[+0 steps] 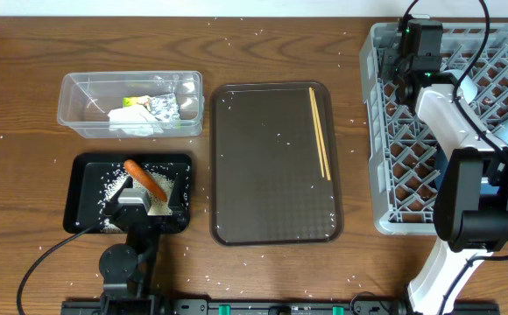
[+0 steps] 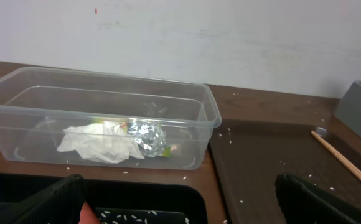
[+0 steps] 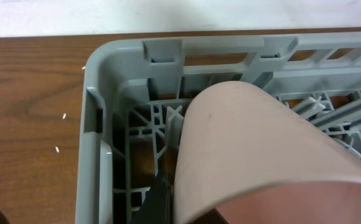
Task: Sort waste into correct bins and load items into the dishwasher rack
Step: 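Carry the pink cup right over the dish rack, then lower the pink cup into the rack and open the right gripper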
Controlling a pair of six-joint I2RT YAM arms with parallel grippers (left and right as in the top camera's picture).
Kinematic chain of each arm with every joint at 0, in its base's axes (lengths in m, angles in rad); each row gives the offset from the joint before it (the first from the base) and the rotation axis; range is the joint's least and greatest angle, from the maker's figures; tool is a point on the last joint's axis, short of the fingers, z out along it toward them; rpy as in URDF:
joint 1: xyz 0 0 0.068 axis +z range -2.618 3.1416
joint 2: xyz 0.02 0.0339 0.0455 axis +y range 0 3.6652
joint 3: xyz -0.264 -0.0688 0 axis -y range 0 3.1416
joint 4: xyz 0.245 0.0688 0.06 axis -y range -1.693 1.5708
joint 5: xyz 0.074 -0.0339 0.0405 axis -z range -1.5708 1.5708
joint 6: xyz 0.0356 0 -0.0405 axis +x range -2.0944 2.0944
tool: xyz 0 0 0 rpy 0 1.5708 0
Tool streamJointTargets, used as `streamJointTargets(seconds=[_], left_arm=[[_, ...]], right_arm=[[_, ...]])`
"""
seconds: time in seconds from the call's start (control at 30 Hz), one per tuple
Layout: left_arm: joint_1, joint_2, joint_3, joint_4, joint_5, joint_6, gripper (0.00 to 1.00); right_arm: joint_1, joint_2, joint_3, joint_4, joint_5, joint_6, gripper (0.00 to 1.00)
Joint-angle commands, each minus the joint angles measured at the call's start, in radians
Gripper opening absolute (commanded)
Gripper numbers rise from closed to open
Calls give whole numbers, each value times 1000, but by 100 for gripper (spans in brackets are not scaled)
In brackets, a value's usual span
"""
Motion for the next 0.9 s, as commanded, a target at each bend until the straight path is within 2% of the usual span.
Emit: streamJointTargets(seconds=[0.0,0.2,0.3,0.43,0.63,0.87], left_arm=[[-4,-6,-18,-32,10,5,98],[-4,-6,-18,-32,10,5,98],[-4,-6,-18,-32,10,5,98],[-4,-6,-18,-32,10,5,98],[-4,-6,-18,-32,10,5,98],[-4,-6,-18,-32,10,5,98]], right_arm=[[-11,4,5,-3,11,24,1],[-52,-101,5,-34,5,98,1],[-97,-186,5,-51,-71,101,1],[-204,-289,5,-81,-298,101,1],[-449,-293,5,-78,-911,111,1],[-610,-182,5,-67,-1181,158,1]])
